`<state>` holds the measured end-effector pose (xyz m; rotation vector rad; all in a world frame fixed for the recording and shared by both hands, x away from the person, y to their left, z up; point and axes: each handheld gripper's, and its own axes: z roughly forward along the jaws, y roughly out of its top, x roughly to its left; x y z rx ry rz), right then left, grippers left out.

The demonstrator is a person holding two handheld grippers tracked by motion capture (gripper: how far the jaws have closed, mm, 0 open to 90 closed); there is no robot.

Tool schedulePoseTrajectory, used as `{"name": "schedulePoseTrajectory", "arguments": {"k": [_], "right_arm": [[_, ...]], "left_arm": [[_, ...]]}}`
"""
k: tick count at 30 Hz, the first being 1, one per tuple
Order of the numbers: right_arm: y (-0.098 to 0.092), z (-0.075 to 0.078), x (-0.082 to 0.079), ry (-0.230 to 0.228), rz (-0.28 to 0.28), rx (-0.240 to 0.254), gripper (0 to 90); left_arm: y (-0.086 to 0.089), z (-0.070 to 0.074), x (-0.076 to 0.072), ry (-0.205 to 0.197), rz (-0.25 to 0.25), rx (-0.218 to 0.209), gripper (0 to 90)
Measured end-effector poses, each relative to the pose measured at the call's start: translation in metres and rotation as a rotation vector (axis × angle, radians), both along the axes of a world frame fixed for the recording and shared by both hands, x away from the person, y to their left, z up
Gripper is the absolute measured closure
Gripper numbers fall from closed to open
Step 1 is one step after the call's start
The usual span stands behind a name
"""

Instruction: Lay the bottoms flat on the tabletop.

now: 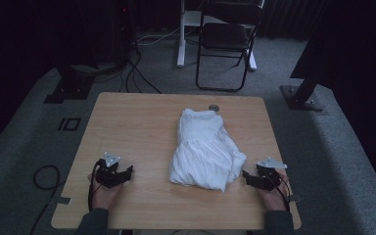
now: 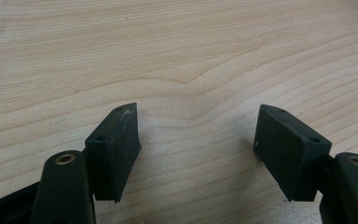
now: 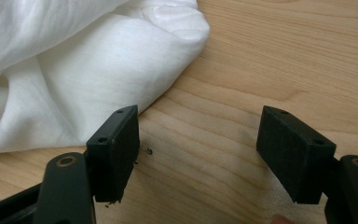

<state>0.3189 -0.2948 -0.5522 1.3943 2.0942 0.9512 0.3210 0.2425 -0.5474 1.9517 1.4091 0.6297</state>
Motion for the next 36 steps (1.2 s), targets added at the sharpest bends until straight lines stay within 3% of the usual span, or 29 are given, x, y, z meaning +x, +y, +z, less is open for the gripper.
{"name": "schedulePoseTrajectory", "arguments": {"k": [10,11,18,22,27,34,36], "right_arm": [[0.000,0.000,0.000,0.005,0.032,-0.005,25.4],[0.001,0.000,0.001,0.010,0.052,-0.009,20.3],[0.000,0.000,0.001,0.011,0.067,-0.008,20.4],[-0.003,0.001,0.000,0.011,0.061,-0.005,29.7],[-0.005,0.002,-0.003,-0.001,0.054,0.002,42.7],[-0.005,0.002,-0.003,-0.006,0.057,-0.001,46.3],[-0.003,0.004,-0.004,-0.018,0.059,-0.006,47.2]], "left_arm": [[-0.001,0.000,0.000,0.005,-0.019,0.004,26.7],[-0.001,0.000,0.000,0.006,-0.018,0.003,26.9],[-0.001,0.000,-0.004,-0.001,-0.011,0.000,33.0],[-0.003,0.001,-0.007,0.001,-0.027,-0.004,40.8],[-0.007,0.003,-0.009,0.015,-0.064,-0.013,43.6],[-0.009,0.005,-0.010,0.014,-0.077,-0.028,43.7],[-0.010,0.009,-0.011,0.001,-0.081,-0.050,43.7]]}}
